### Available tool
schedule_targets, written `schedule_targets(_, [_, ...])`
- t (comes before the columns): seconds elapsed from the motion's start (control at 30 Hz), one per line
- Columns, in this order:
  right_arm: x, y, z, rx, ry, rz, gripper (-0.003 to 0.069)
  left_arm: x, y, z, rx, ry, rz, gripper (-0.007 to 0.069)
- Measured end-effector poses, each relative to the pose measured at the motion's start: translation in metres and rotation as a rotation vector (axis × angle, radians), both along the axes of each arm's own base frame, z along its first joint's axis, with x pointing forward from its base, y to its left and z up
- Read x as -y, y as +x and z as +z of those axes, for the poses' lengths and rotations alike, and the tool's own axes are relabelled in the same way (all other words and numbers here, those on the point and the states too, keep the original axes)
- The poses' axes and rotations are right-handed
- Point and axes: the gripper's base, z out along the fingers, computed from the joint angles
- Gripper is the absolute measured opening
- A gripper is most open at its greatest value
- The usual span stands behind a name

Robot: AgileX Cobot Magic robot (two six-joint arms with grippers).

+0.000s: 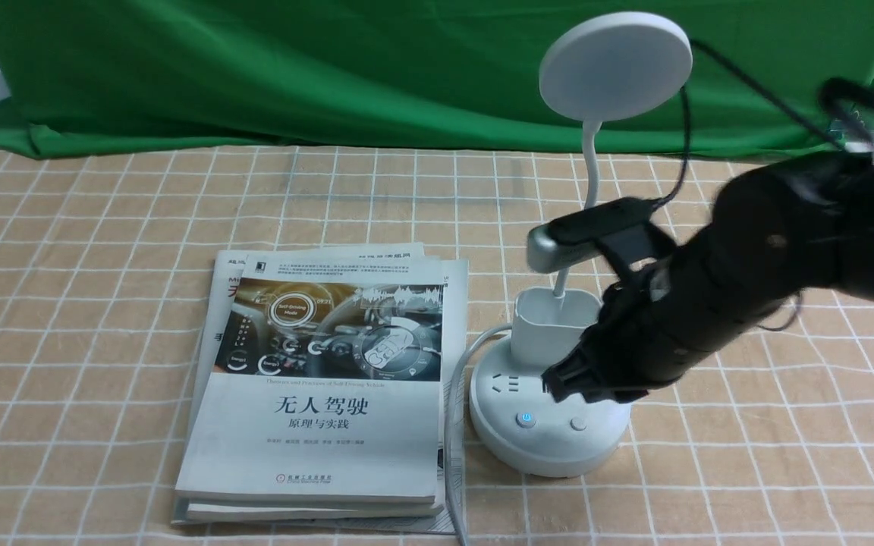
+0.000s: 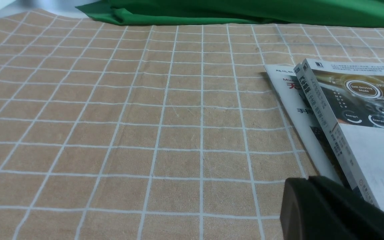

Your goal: Turn off the desk lamp on the light coffee tablecloth by hand.

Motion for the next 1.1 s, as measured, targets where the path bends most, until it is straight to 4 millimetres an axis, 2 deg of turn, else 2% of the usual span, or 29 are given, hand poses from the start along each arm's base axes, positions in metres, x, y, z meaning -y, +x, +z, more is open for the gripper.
schedule_targets(0.03, [0.006, -0.009, 0.011, 0.027, 0.017, 0.000, 0.0036, 0.000, 0.000, 0.000, 0.000, 0.000, 0.000, 0.0004])
schedule_targets(0.2, [0.031, -0.050, 0.040, 0.119, 0.072, -0.001, 0.0038, 0.000, 0.000, 0.000, 0.000, -0.001, 0.000, 0.0004])
schedule_targets(0.3, [0.044, -0.071, 0.049, 0.182, 0.108, -0.004, 0.0043, 0.000, 0.000, 0.000, 0.000, -0.001, 0.000, 0.0004])
schedule_targets(0.43, [0.060, -0.096, 0.050, 0.199, 0.135, -0.027, 0.0048, 0.000, 0.000, 0.000, 0.000, -0.001, 0.000, 0.0004])
schedule_targets(0.6, [0.068, -0.109, 0.061, 0.260, 0.176, -0.032, 0.0059, 0.000, 0.000, 0.000, 0.000, -0.001, 0.000, 0.0004])
schedule_targets(0.73, [0.070, -0.111, 0.068, 0.321, 0.199, -0.031, 0.0064, 0.000, 0.000, 0.000, 0.000, -0.001, 0.000, 0.0004])
schedule_targets(0.83, [0.072, -0.112, 0.073, 0.359, 0.205, -0.024, 0.0041, 0.000, 0.000, 0.000, 0.000, -0.001, 0.000, 0.0004])
schedule_targets(0.97, [0.081, -0.118, 0.075, 0.430, 0.211, -0.029, 0.0027, 0.000, 0.000, 0.000, -0.001, -0.001, 0.000, 0.0004])
schedule_targets(1.1, [0.103, -0.129, 0.061, 0.538, 0.237, -0.104, 0.0027, 0.000, 0.000, 0.000, -0.001, -0.002, 0.000, 0.0004])
